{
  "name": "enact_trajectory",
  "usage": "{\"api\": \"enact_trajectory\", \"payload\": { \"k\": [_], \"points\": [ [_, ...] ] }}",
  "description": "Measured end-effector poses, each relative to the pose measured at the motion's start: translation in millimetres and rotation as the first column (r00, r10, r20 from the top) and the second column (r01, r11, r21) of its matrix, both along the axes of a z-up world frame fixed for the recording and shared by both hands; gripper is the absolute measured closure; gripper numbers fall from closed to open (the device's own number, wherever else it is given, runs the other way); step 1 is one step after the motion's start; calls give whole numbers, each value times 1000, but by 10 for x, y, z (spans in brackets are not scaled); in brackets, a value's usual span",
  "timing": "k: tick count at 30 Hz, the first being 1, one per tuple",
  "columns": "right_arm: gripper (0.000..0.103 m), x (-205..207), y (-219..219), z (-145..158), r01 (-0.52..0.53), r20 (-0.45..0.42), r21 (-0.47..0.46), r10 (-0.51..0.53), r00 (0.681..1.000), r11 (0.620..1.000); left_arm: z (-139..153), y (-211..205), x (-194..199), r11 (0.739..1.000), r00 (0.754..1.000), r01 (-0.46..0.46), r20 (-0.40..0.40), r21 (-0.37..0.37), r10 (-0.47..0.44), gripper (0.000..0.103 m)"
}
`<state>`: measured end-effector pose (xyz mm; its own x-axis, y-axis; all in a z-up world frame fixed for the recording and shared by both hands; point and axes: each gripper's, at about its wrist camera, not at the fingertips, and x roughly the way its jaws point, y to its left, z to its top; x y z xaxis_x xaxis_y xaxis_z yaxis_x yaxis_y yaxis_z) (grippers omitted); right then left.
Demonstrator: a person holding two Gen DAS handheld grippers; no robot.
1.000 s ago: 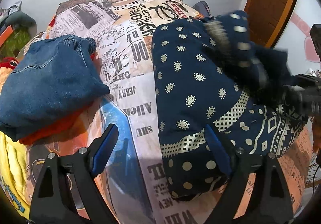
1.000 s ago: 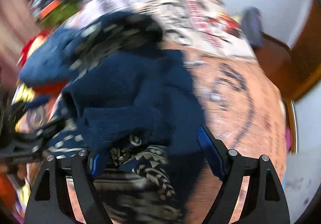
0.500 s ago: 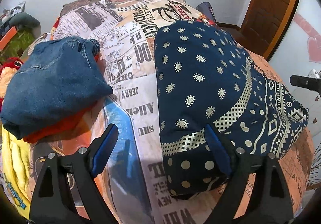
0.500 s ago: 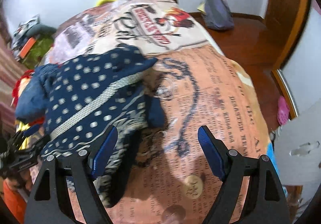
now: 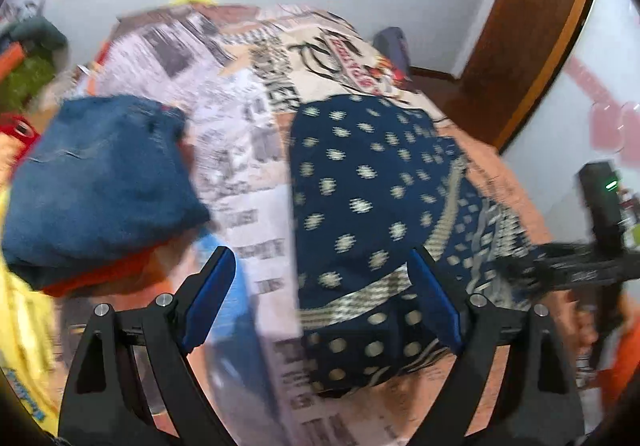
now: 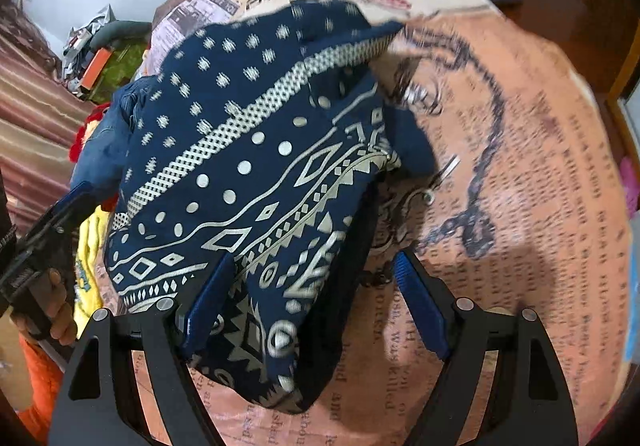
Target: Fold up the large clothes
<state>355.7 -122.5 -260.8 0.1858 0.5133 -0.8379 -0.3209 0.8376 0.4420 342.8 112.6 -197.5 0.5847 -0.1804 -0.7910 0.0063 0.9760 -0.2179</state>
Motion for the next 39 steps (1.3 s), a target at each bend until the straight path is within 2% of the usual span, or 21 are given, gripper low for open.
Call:
{"api": "enact_trajectory", "payload": {
  "k": [5,9,15,17,19,21,24,25,26,28,30,34,39],
  "points": [
    [23,193,-27,-149,12,-98,123,0,995,992,-298,91,337,985,991,8,-131,-172,-31,15],
    [23,320,10,-288,10,-165,202,24,986,979,-537,138,570,952,977,5,-203,-305,-71,15],
    [21,374,171,-289,-55,-162,273,102,982,961,-708,143,753,924,964,23,-238,-381,-122,7],
    [21,433,203,-277,-60,-168,284,111,980,957,-816,166,815,898,953,7,-268,-440,-139,7],
    [22,446,223,-284,-61,-168,305,116,979,950,-939,204,857,859,943,-22,-296,-511,-153,7],
    [24,456,236,-284,-50,-183,317,113,977,947,-979,230,863,834,943,-37,-295,-550,-153,7],
    [39,426,221,-265,-44,-196,331,114,974,943,-917,218,818,849,949,-17,-275,-529,-152,18],
    [48,408,228,-241,-42,-197,333,113,974,942,-882,215,790,854,953,-11,-265,-519,-149,25],
    [51,381,233,-194,-41,-190,327,108,976,944,-842,225,766,857,955,-7,-257,-516,-147,31],
    [71,361,296,-82,-49,-165,326,108,980,944,-724,285,713,862,962,1,-235,-507,-140,38],
    [79,333,331,34,-63,-142,338,117,983,939,-565,328,679,871,970,14,-204,-491,-131,43],
    [80,205,564,433,-121,-49,316,144,988,941,-162,431,560,890,987,56,-110,-453,-118,48],
    [80,131,763,834,-176,42,329,171,984,928,432,751,406,916,997,83,27,-392,-79,49]
  ]
}}
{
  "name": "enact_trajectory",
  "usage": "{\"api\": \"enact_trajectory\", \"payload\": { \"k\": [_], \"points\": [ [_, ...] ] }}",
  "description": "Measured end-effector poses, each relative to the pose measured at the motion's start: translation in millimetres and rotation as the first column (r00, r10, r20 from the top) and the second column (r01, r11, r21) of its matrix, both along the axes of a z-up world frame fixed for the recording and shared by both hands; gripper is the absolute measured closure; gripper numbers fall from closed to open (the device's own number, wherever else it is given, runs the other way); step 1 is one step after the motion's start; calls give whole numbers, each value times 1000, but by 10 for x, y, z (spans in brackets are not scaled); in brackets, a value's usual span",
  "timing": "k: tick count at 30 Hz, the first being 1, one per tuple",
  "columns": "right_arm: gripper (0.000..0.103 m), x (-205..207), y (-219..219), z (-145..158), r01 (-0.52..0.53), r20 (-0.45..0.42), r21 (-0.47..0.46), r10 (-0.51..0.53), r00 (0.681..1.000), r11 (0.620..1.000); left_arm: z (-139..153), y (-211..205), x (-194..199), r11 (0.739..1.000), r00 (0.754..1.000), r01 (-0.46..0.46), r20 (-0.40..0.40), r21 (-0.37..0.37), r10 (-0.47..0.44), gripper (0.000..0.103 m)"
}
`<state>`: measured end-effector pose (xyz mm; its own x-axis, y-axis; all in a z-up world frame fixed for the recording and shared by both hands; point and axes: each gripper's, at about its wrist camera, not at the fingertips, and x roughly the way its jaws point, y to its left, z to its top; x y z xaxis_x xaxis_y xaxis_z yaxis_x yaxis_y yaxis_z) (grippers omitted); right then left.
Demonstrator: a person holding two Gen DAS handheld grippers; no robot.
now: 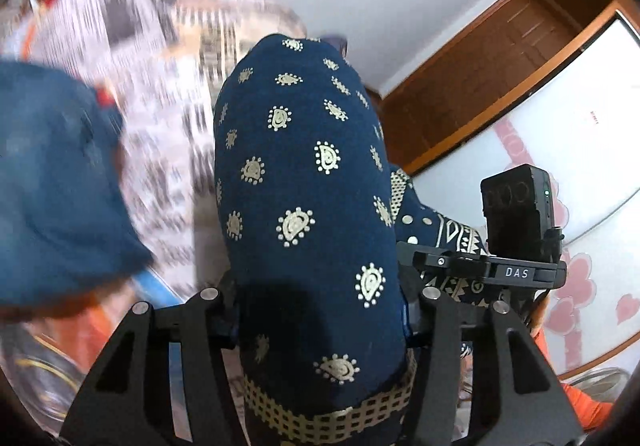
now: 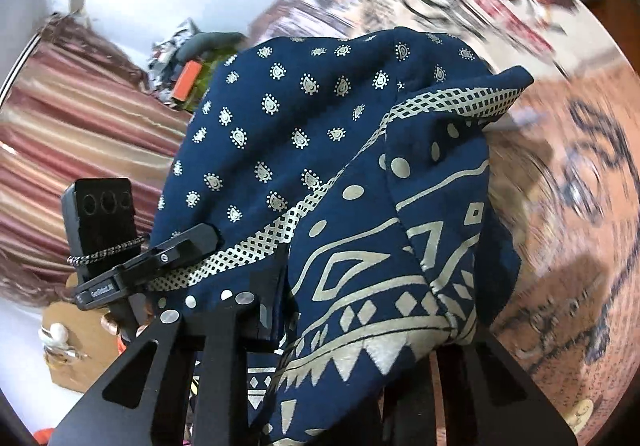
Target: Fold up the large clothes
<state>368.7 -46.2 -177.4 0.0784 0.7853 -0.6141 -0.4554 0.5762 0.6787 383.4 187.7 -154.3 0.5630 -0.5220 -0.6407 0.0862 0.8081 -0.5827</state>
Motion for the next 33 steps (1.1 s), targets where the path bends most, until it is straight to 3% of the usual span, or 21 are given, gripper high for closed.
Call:
{"api": "enact_trajectory", "payload": {
  "k": [4,5,10,17,22,25,29,31,33],
  "points": [
    [80,-25,458,311,-36,81,18,35,996,999,333,375,-95,998,995,-55,83,24,53,49],
    [80,-50,392,302,-48,95,21,46,994,999,403,501,-116,997,992,-74,101,29,71,49],
    [80,-28,1069,428,-118,146,31,113,983,992,554,1146,-181,985,975,-170,148,39,163,49],
    [80,116,2101,158,-192,141,-5,191,971,981,269,2051,-193,951,947,-310,95,25,306,49],
    [78,220,2601,-259,-210,106,-98,220,970,973,-200,2466,-144,918,924,-382,14,104,382,49],
    [71,269,2608,-499,-200,69,-132,210,975,971,-507,2645,-155,909,914,-397,-35,130,404,45],
    [60,344,2356,-623,-178,-6,-75,178,984,981,-625,2729,-244,917,921,-382,-28,113,388,35],
    [47,325,2235,-583,-154,5,-129,156,988,980,-626,2703,-277,916,921,-381,-39,127,388,33],
    [44,240,2069,-450,-128,64,-191,143,988,973,-523,2621,-337,908,916,-390,-39,153,400,33]
  ]
}}
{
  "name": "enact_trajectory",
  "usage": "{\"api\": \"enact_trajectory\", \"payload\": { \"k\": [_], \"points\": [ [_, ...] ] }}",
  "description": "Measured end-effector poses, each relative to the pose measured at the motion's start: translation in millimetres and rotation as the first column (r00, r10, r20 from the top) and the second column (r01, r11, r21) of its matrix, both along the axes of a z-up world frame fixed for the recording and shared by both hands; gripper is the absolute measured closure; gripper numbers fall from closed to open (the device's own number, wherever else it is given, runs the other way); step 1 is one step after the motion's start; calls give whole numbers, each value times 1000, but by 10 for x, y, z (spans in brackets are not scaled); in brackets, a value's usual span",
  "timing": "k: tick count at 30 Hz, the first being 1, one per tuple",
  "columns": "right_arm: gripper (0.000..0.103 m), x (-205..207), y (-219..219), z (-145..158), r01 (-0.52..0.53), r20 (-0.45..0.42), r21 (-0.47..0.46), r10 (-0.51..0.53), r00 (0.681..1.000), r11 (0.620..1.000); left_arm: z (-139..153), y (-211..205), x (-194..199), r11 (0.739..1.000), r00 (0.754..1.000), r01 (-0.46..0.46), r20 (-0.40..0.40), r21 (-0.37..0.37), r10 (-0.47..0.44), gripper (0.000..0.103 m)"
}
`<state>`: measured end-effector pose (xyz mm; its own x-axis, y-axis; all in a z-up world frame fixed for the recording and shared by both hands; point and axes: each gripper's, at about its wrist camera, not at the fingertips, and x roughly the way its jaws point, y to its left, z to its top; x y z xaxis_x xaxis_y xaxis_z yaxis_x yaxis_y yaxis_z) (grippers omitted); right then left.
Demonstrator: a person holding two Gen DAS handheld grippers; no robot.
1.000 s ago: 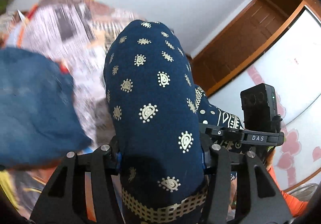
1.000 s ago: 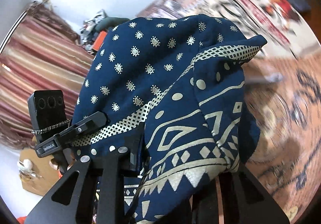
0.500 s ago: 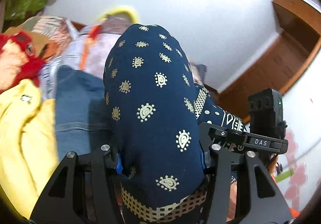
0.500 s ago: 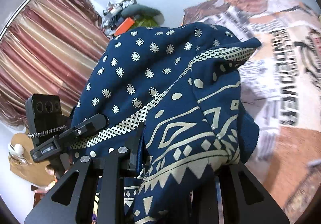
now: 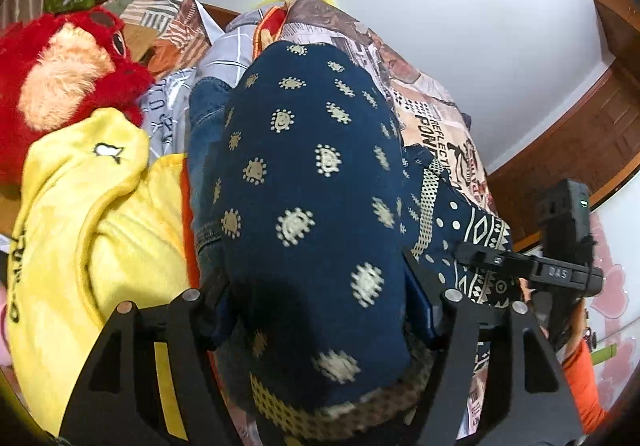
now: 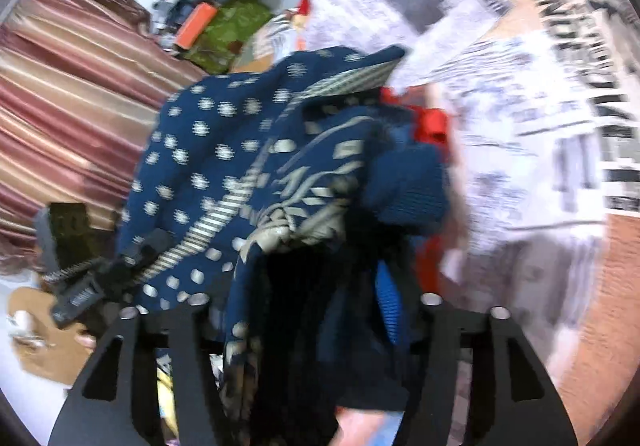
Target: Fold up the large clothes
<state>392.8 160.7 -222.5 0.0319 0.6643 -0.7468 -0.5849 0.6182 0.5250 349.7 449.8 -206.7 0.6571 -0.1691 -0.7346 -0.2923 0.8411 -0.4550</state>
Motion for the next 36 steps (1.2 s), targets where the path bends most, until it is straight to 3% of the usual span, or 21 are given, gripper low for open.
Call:
{"api": "enact_trajectory", "payload": {
  "k": [6,10,14,21,27,29,33,35,36],
  "points": [
    [44,-340,-354,477,67,234,-101,-42,971,993,434,-276,-286,986,999,-51,-10,160,53,33],
    [44,-782,-606,969,78,348,-10,-69,935,997,914,-610,-637,951,997,-61,54,304,47,33],
    [44,-1186,-751,1381,91,438,91,-122,891,992,1479,-1022,-1101,904,984,-98,173,417,27,33],
    [44,-2144,-1128,1999,47,611,264,-205,765,963,2245,-1718,-1990,859,916,-203,400,470,-2,33],
    [44,-2863,-1344,2232,20,730,342,-278,624,940,2504,-2327,-2692,789,839,-325,545,521,-14,33],
    [44,-2991,-1365,2225,20,746,352,-293,599,936,2521,-2486,-2863,762,815,-367,579,533,-12,33],
    [42,-3153,-1388,2180,43,768,356,-318,556,934,2526,-2658,-3102,738,788,-422,616,526,12,32],
    [36,-3162,-1368,2151,61,778,352,-328,537,934,2529,-2682,-3191,744,778,-436,628,506,28,19],
    [27,-3160,-1356,2137,67,782,346,-327,530,936,2529,-2692,-3223,749,772,-441,634,495,35,13]
  ]
}}
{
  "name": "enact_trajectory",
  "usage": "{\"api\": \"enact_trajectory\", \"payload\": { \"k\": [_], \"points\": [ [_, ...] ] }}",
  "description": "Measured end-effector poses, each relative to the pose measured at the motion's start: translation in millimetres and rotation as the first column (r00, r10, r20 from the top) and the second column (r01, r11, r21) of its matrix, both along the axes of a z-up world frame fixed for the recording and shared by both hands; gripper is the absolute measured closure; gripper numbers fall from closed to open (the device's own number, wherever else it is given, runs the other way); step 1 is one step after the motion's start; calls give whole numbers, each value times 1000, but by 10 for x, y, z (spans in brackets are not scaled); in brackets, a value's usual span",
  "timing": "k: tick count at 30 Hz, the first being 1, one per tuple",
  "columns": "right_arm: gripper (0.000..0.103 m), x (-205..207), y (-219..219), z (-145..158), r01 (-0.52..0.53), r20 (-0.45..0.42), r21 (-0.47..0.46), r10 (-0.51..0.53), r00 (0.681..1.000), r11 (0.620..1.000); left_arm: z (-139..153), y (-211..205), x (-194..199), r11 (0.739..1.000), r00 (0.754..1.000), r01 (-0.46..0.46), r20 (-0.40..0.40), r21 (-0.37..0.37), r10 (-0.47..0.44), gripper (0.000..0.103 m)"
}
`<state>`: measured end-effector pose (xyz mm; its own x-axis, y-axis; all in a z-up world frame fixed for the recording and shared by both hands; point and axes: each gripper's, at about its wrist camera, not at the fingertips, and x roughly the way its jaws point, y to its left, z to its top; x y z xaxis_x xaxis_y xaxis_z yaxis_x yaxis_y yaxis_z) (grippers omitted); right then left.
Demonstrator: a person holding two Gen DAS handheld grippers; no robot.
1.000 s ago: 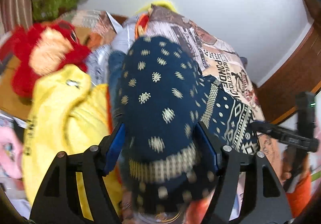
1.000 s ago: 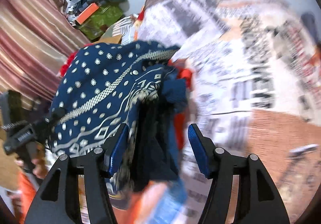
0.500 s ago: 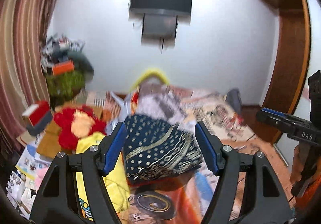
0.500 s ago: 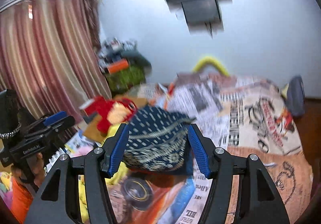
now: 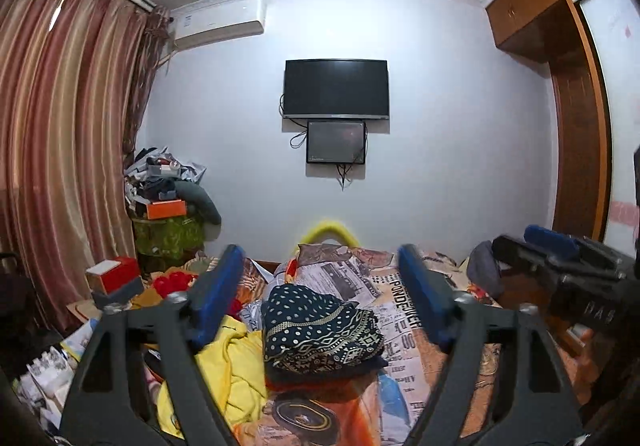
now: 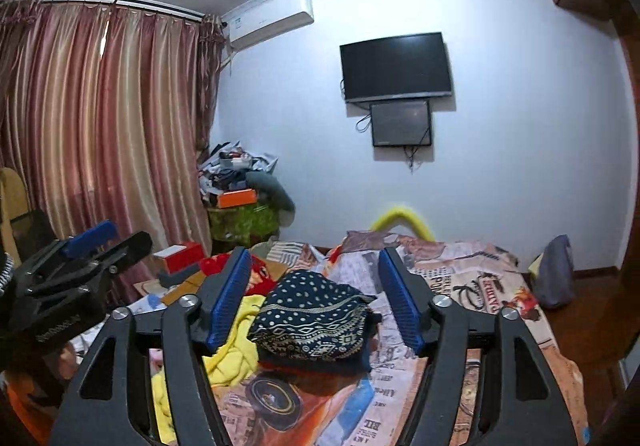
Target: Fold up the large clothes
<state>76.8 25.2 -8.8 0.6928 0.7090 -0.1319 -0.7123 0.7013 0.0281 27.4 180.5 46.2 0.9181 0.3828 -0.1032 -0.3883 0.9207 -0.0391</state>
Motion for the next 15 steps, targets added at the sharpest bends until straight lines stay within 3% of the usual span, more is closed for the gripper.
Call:
{"api": "enact_trajectory", "payload": {
  "k": [1,5,7,15],
  "points": [
    [21,-3,17,-12,8,6,-6,-8,1000,1000,-9,-5,-34,1000,1000,-4,6,-5,4,5],
    [13,-25,18,-49,26,5,-11,-26,1000,1000,-54,-27,-89,1000,999,-30,10,7,30,3],
    [2,5,32,-70,50,-2,-12,-50,999,999,-78,-58,-104,999,999,-33,1,2,33,3],
    [0,4,22,-107,69,0,-3,-69,998,998,-158,-24,-83,999,999,-47,-25,-12,47,1]
  ]
}}
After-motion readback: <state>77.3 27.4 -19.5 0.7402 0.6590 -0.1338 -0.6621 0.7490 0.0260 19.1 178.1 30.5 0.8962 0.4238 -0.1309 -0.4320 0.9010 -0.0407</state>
